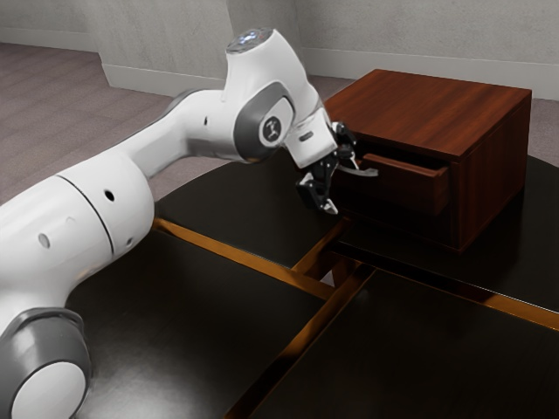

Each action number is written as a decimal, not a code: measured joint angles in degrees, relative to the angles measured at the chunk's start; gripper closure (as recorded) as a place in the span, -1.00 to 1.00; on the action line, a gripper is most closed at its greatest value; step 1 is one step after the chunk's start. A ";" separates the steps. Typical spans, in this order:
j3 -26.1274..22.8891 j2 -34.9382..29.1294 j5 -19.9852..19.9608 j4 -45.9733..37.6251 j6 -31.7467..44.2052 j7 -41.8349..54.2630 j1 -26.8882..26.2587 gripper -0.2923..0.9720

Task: Pull the drawer handle with one arm to open the drawer

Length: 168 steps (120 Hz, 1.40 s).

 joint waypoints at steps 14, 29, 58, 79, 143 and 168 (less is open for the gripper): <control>0.05 -2.53 0.02 -3.81 1.15 -0.11 0.22 -0.46; 0.10 -5.12 0.00 -7.50 2.10 -0.23 0.35 -0.42; 0.19 -9.72 0.04 -14.55 4.05 -0.53 0.44 -0.47; 0.33 -12.51 0.00 -18.25 5.15 -0.70 0.47 -0.38; 0.56 -23.21 -0.04 -32.34 9.15 -1.23 0.44 -0.40; 0.60 -27.50 -0.02 -38.25 10.65 -1.51 0.48 -0.53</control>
